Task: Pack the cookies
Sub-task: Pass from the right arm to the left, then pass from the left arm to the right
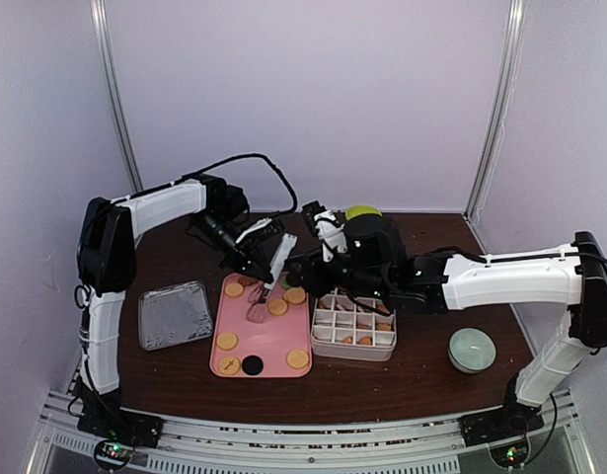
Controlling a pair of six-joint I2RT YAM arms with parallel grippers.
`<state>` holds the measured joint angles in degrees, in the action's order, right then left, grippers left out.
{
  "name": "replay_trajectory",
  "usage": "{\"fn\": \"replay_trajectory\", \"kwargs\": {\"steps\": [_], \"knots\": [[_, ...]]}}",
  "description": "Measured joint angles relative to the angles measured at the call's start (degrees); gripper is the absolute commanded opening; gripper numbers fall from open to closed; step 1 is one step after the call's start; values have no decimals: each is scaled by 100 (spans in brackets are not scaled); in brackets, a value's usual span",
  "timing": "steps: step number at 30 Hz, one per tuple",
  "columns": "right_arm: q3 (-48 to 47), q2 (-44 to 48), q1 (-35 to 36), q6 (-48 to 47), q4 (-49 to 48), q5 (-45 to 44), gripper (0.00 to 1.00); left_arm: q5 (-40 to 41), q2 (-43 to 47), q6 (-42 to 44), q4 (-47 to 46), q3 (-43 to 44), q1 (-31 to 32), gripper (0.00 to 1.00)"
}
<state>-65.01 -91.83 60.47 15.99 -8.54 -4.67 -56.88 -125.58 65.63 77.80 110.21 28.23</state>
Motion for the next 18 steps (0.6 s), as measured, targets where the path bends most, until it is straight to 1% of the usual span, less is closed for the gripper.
{"fn": "replay_trajectory", "kwargs": {"steps": [3,4,6,7,10,14,18], "knots": [[229,199,-227,136,-223,494,46,-153,0,245,422,332,0,0],[286,227,-328,190,-299,658,49,-247,2,356,612,439,0,0],[345,236,-503,260,-385,1043,57,-389,13,546,894,560,7,0],[361,236,-575,306,-420,1298,60,-470,35,616,1021,575,20,0],[343,236,-739,385,-535,1945,60,-680,146,800,1303,485,63,0],[192,229,-782,369,-562,2588,64,-835,393,870,1425,289,179,0],[-94,81,-866,319,-616,3311,64,-964,612,894,1539,142,319,0]]}}
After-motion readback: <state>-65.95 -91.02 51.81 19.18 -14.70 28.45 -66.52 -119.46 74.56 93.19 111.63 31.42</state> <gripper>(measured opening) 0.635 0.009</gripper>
